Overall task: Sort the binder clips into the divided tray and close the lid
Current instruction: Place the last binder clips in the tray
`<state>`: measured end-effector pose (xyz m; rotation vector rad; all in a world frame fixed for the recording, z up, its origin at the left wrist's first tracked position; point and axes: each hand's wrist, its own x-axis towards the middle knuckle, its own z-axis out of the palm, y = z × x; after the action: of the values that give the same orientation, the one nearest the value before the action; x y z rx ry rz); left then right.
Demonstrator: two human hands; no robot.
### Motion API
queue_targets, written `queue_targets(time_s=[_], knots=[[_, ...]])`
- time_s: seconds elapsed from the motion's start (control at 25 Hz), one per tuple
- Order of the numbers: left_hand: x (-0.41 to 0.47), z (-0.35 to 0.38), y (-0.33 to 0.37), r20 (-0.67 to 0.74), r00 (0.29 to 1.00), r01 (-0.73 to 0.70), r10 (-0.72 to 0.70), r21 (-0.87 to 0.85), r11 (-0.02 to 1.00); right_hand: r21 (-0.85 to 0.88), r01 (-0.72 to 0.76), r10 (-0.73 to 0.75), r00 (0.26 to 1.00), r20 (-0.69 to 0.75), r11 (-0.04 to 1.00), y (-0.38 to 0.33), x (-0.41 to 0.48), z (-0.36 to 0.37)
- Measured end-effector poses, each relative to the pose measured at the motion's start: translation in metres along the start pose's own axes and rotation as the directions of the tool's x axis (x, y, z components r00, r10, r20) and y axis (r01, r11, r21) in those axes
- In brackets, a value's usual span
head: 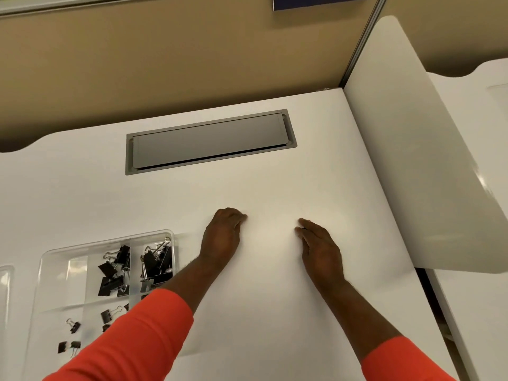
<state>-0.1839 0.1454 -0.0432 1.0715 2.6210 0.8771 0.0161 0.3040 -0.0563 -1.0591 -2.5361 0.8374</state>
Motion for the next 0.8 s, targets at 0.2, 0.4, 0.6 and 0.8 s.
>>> queue_targets(time_s=[0.2,0.4,0.6,0.8], knots=[[-0.024,-0.004,0.005,0.088,0.996,0.029,-0.028,-0.017,0.999,-0.100,0.061,-0.059,0.998,0.019,0.993,-0.015,0.003,-0.005],[-0.058,-0.014,0.017,0.160,0.987,-0.001,0.004,-0.017,1.000,-0.117,0.045,-0.028,0.990,0.141,0.992,-0.032,-0.014,-0.011],[-0.097,-0.029,0.027,0.165,0.986,-0.011,0.017,-0.032,0.999,-0.119,0.040,-0.010,0.969,0.245,0.992,-0.045,-0.043,-0.014],[-0.133,-0.049,0.026,0.080,0.997,-0.013,0.018,-0.073,0.997,-0.048,0.131,-0.117,0.966,0.233,0.990,-0.074,-0.089,-0.004]])
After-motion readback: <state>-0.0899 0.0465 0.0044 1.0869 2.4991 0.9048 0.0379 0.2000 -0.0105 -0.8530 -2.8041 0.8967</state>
